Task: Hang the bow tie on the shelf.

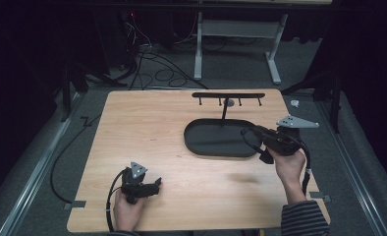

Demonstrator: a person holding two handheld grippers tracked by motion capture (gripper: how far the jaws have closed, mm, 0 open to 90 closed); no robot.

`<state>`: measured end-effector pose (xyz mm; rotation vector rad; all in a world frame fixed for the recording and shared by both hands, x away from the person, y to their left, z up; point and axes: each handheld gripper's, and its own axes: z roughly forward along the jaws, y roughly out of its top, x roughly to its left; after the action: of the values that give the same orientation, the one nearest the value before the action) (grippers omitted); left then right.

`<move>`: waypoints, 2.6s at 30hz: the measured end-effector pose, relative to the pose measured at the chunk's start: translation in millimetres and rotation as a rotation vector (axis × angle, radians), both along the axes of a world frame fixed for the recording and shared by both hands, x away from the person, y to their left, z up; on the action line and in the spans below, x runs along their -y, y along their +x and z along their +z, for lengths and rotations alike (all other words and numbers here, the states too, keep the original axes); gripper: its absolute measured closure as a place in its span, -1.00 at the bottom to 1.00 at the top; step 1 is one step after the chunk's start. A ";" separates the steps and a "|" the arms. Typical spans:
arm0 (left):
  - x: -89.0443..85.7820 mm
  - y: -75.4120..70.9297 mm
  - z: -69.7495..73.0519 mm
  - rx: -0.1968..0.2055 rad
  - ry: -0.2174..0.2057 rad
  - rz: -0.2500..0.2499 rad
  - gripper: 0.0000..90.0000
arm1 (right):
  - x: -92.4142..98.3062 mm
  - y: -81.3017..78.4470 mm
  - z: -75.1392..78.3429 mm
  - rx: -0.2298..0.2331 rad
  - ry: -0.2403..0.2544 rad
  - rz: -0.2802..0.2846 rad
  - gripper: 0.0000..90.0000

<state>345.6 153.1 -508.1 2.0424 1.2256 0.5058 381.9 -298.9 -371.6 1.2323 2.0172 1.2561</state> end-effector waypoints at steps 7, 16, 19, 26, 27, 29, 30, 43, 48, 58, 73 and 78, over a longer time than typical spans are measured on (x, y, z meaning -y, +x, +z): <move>0.0 0.0 0.0 0.000 0.000 0.000 -0.66 | -0.3 8.6 5.0 0.002 -0.005 -0.013 0.81; 0.0 0.0 0.0 0.000 0.000 0.000 -0.66 | 3.2 16.5 7.9 -0.001 0.005 -0.038 0.81; 0.0 0.0 0.0 0.000 0.000 0.000 -0.66 | 4.2 22.4 8.9 -0.008 0.003 -0.046 0.81; 0.0 0.0 0.0 0.000 0.000 0.000 -0.66 | 3.2 30.6 12.9 -0.006 0.004 -0.053 0.81; 0.0 0.0 0.0 0.000 0.000 0.000 -0.66 | 2.8 31.9 13.5 -0.009 0.005 -0.051 0.81; 0.0 0.0 0.0 0.000 0.000 0.000 -0.66 | 2.3 33.1 14.1 -0.011 0.011 -0.052 0.81; 0.0 0.0 0.0 0.000 0.000 0.000 -0.66 | 1.6 35.4 16.1 -0.008 0.019 -0.053 0.81; 0.0 0.0 0.0 0.000 0.000 0.000 -0.66 | -10.6 50.7 26.7 0.017 0.004 -0.057 0.81; 0.0 0.0 0.0 0.000 0.000 0.000 -0.66 | -14.4 56.1 25.9 0.017 -0.001 -0.065 0.81; -0.1 0.0 0.1 -0.001 0.001 -0.001 -0.66 | -21.8 74.0 31.8 0.009 -0.021 -0.100 0.81; 0.0 0.1 0.1 -0.001 0.001 0.000 -0.66 | -27.6 92.0 21.0 -0.015 -0.037 -0.141 0.80; -0.1 0.1 0.1 -0.001 0.001 0.000 -0.66 | -27.5 93.9 18.8 -0.020 -0.041 -0.147 0.77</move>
<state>345.7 153.1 -508.0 2.0437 1.2261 0.5050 475.8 -271.4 -352.8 1.3516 1.9182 1.1326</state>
